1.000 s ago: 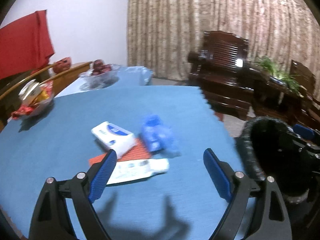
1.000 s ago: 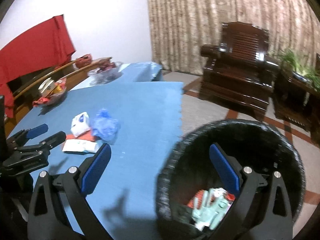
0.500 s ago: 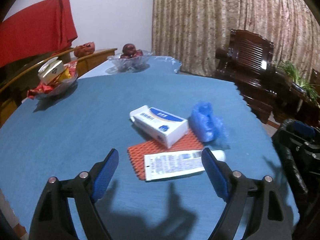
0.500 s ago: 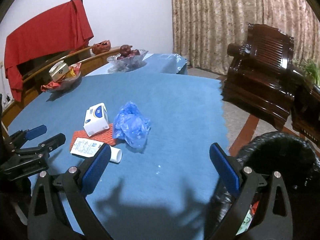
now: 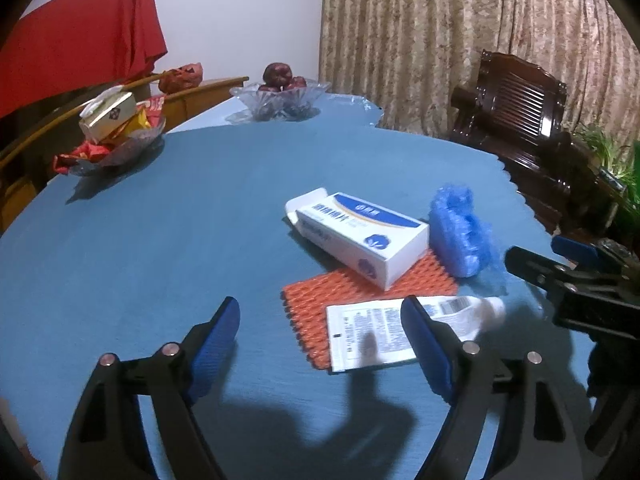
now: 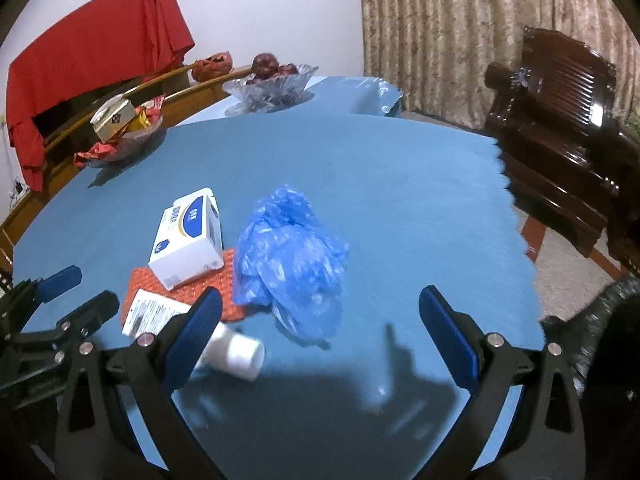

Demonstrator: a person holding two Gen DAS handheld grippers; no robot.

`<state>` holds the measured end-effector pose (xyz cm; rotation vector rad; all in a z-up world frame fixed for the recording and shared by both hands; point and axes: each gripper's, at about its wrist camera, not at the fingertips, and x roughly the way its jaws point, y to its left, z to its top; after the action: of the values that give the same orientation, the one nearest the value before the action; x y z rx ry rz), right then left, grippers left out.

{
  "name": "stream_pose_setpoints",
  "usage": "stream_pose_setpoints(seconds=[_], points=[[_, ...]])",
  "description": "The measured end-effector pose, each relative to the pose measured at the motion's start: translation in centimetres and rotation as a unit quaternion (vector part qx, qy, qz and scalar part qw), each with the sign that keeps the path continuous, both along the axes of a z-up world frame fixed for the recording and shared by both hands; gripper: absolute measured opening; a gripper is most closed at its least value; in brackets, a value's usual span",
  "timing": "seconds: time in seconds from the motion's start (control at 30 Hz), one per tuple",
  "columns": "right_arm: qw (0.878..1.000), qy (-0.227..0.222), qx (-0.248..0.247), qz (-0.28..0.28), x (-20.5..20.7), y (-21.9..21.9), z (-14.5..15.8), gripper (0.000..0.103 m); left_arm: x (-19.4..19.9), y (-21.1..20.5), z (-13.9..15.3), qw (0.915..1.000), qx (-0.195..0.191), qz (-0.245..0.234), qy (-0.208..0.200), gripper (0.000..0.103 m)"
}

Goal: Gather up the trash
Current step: 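Return to the table and grasp the blue plastic bag with the right tool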

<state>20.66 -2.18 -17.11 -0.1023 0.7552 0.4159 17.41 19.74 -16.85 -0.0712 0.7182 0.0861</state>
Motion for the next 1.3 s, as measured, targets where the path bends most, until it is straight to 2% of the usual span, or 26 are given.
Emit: stream_pose_setpoints(seconds=[0.3,0.37,0.4,0.43,0.47,0.53,0.63,0.73,0.87,0.93,1.0,1.1,1.3], points=[[0.999,0.027,-0.011,0.014,2.5,2.4,-1.8,0.096,1.1,1.9,-1.1,0.9998,-0.008,0.015,0.011,0.076],[0.999,0.037,-0.013,0.021,2.8,2.6,-2.1,0.084,1.3,2.2,-1.3,0.9997,-0.011,0.017,0.013,0.075],[0.999,0.043,-0.012,0.026,3.0,2.7,-2.3,0.068,1.3,2.2,-1.4,0.9997,-0.013,0.017,0.015,0.074],[0.998,0.051,-0.011,0.029,3.3,2.7,-2.4,0.059,1.3,2.2,-1.5,0.9996,-0.014,0.016,0.016,0.074],[0.998,0.054,-0.008,0.032,3.4,2.8,-2.5,0.057,1.4,2.2,-1.5,0.9996,-0.014,0.016,0.016,0.074],[0.998,0.053,-0.003,0.040,3.3,2.9,-2.6,0.043,1.5,2.1,-1.5,0.9996,-0.017,0.015,0.016,0.074],[0.998,0.047,-0.005,0.046,3.0,3.0,-2.6,0.032,1.5,2.0,-1.4,0.9996,-0.020,0.011,0.016,0.073],[0.998,0.039,-0.002,0.040,2.3,2.5,-2.4,0.028,1.3,1.4,-1.5,0.9996,-0.023,0.002,0.018,0.072],[0.999,0.028,0.006,0.029,0.9,0.7,-1.5,0.025,1.2,0.5,-1.7,0.9990,-0.032,-0.015,0.026,0.060],[0.999,0.029,0.005,0.026,0.1,-0.1,-1.1,0.020,1.3,0.3,-2.1,0.9983,-0.041,-0.022,0.036,0.056],[0.999,0.031,0.003,0.023,-0.5,-1.0,-0.9,0.019,1.4,0.0,-2.5,0.9972,-0.050,-0.028,0.048,0.049],[0.999,0.036,0.001,0.020,-1.5,-2.0,-0.7,0.019,1.1,-0.3,-2.8,0.9966,-0.057,-0.026,0.053,0.045],[0.999,0.041,0.001,0.015,-3.3,-3.4,-0.7,0.016,-0.1,-1.4,-2.5,0.9965,-0.054,-0.029,0.057,0.029]])
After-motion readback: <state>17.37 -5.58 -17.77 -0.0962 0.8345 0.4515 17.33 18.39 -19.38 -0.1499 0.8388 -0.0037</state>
